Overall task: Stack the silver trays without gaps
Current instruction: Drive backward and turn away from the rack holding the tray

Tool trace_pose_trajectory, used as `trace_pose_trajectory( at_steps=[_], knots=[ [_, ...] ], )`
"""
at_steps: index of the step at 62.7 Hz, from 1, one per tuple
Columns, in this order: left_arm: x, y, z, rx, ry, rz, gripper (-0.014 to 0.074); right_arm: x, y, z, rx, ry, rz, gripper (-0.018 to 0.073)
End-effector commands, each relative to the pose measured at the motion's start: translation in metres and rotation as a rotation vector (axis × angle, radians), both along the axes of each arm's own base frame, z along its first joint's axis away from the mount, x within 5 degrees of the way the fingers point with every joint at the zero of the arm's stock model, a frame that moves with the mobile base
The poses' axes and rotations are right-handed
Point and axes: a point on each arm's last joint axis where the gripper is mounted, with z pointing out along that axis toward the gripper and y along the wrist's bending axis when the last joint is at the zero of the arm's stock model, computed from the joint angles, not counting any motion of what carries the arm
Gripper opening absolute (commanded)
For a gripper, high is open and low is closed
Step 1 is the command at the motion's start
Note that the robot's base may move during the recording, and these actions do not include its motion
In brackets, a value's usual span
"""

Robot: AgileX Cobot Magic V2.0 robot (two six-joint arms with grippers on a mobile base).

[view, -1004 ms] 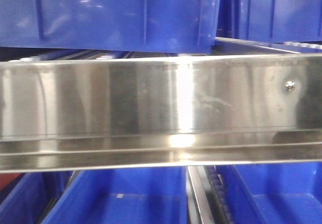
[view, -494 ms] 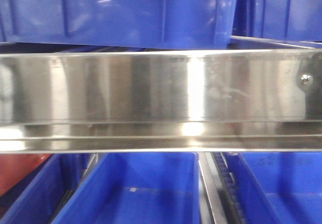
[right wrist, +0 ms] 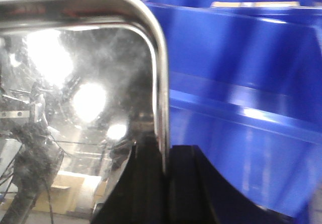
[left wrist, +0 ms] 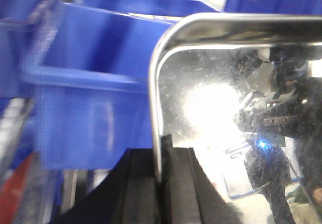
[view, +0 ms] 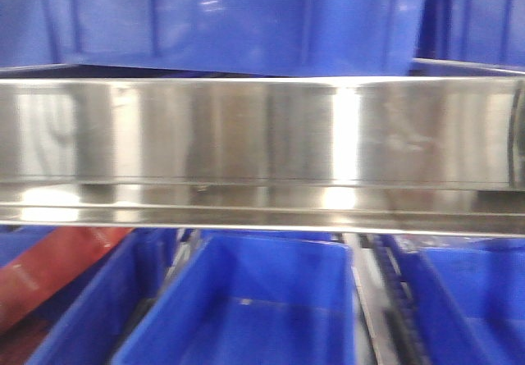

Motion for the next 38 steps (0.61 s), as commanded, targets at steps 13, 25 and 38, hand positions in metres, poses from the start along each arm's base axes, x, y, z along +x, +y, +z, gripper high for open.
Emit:
trace_pose_trajectory(
  at_steps=[13,25,38],
  knots=[
    [-0.0023,-0.0027,0.0076,-0.027,-0.046,-0.014,-0.0017,-0.0018,-0.0001,0.0134,0.038,-0.086,0.032,-0.0078],
    [-0.0023,-0.0027,0.0076,-0.027,-0.046,-0.014,-0.0017,-0.0018,-0.0001,0.0134,0.038,-0.086,0.032,-0.0078],
    [-0.0023,-0.0027,0.0076,-0.027,-0.046,-0.014,-0.0017,-0.0018,-0.0001,0.0134,0.038,-0.086,0.032,-0.0078]
  ],
)
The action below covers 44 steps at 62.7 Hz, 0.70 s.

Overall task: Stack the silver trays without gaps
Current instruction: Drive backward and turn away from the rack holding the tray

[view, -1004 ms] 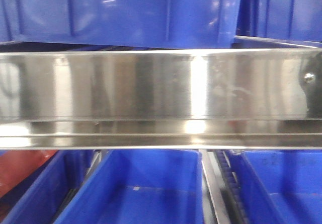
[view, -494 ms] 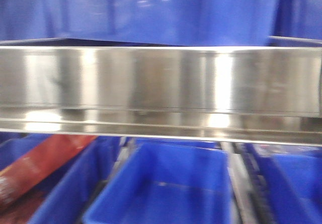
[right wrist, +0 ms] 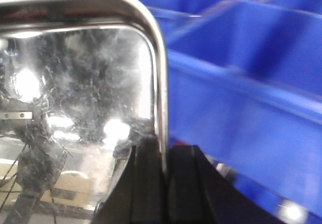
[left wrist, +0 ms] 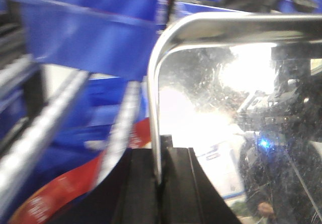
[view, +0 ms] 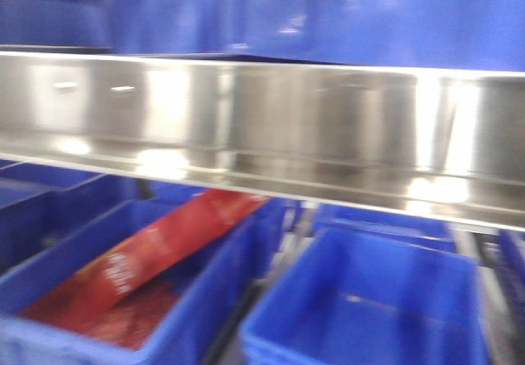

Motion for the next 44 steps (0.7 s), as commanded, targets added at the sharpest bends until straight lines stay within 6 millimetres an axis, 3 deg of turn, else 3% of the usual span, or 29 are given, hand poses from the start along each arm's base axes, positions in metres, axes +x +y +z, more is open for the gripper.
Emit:
trace_pose_trajectory(
  at_steps=[1,44],
  knots=[
    [-0.0024,-0.0028,0.0074,-0.029,-0.043,-0.015,-0.0017,-0.002,-0.0007,0.0124,0.035,-0.074,0.027,-0.0078],
    [-0.0024,-0.0028,0.0074,-0.029,-0.043,-0.015,-0.0017,-0.002,-0.0005,0.0127,0.037,-0.077,0.029,-0.0078]
  ],
)
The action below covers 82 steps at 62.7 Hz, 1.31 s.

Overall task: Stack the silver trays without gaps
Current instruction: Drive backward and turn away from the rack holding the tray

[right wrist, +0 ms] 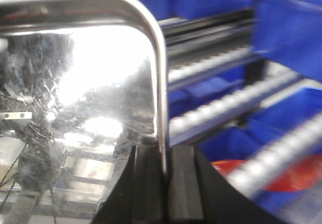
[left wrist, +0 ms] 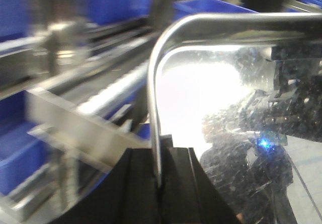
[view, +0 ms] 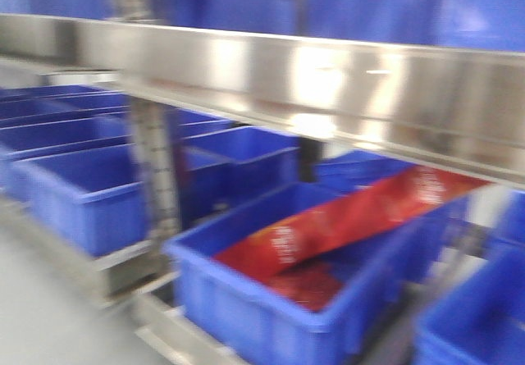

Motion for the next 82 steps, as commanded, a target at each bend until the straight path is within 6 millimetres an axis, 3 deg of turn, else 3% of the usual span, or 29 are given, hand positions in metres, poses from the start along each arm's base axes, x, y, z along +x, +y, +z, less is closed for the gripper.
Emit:
trace_pose_trajectory(
  at_steps=[1,82],
  knots=[
    [-0.0024,-0.0028,0.0074,-0.027,-0.043,-0.015,-0.0017,-0.0021,-0.0005,0.0125,0.038,-0.074,0.028,-0.0078],
    [-0.0024,-0.0028,0.0074,-0.027,-0.043,-0.015,-0.0017,-0.002,-0.0004,0.0126,0.038,-0.076,0.029,-0.0078]
  ],
)
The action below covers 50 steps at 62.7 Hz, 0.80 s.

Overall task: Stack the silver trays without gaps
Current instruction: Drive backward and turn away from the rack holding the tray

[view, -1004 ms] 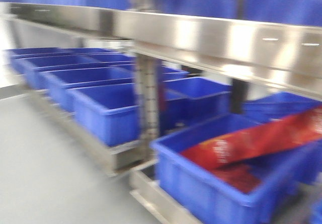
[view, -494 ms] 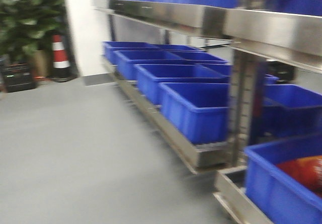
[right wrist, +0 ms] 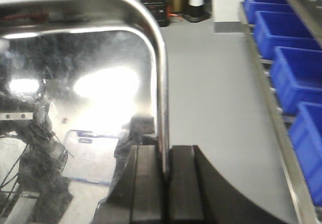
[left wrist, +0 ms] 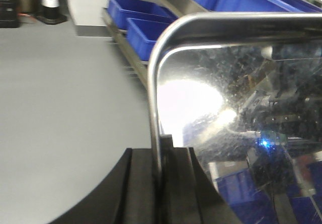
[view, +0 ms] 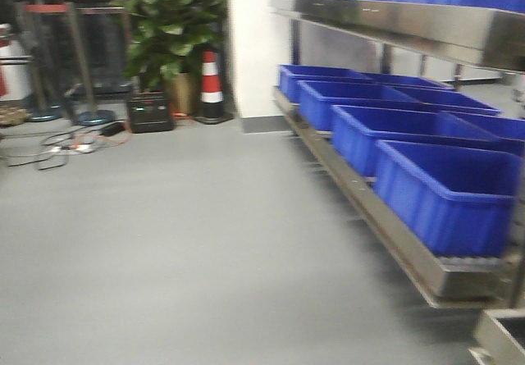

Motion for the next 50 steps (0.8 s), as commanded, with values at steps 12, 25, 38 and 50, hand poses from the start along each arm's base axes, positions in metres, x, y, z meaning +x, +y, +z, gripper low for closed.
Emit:
trace_pose_trajectory(
  at_steps=[12,25,38,50],
  knots=[
    [-0.0024,-0.003,0.0074,-0.029,-0.043,-0.017,-0.0017,-0.0021,-0.0007,0.0122,0.036,-0.071,0.026,-0.0078],
    [-0.0024,-0.003,0.0074,-0.029,-0.043,-0.017,-0.0017,-0.0021,-0.0007,0.0122,0.036,-0.071,0.026,-0.0078],
    [-0.0024,-0.003,0.0074,-0.029,-0.043,-0.017,-0.0017,-0.0021,-0.0007,0.0122,0.036,-0.071,0.026,-0.0078],
    [-0.0024,-0.003,0.0074,-0.029,-0.043,-0.017,-0.0017,-0.0021,-0.0005,0.0125,0.038,-0.074,0.028,-0.0078]
  ],
)
